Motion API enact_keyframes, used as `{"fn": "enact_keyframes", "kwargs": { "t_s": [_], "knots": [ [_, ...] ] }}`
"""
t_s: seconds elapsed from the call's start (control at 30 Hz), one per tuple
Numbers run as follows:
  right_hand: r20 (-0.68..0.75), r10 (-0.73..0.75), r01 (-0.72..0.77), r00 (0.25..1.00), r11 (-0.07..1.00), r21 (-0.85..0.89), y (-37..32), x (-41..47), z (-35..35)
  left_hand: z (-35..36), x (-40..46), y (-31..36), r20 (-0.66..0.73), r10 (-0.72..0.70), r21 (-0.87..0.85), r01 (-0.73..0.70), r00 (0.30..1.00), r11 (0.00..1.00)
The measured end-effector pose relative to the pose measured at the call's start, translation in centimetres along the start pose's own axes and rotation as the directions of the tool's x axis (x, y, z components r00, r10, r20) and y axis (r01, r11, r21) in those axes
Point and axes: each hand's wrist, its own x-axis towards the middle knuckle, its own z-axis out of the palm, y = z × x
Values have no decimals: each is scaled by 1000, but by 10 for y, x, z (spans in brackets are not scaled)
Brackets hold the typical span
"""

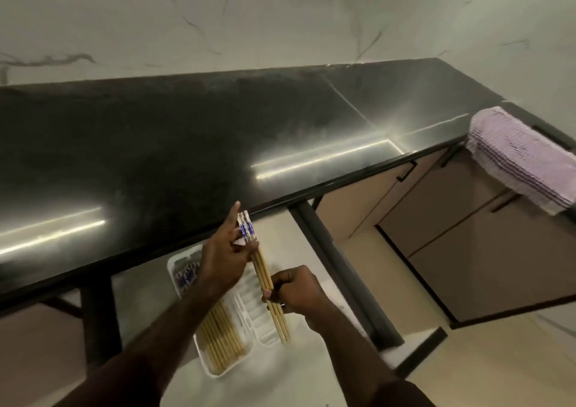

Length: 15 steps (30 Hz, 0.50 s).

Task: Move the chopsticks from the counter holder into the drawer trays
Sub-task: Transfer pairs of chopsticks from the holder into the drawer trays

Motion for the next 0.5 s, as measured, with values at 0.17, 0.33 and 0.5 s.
{"fn": "enact_keyframes", "kwargs": {
  "t_s": [0.17,0.33,0.5],
  "knots": [
    [24,40,-38,999,996,-78,26,43,19,17,-9,-48,-75,-7,203,22,997,979],
    [34,52,-47,998,989,-138,48,70,39,28,-22,-79,-53,55,364,-32,997,931],
    [42,52,-43,998,981,-189,60,88,47,32,-18,-102,11,63,516,-60,998,855]
  ]
}}
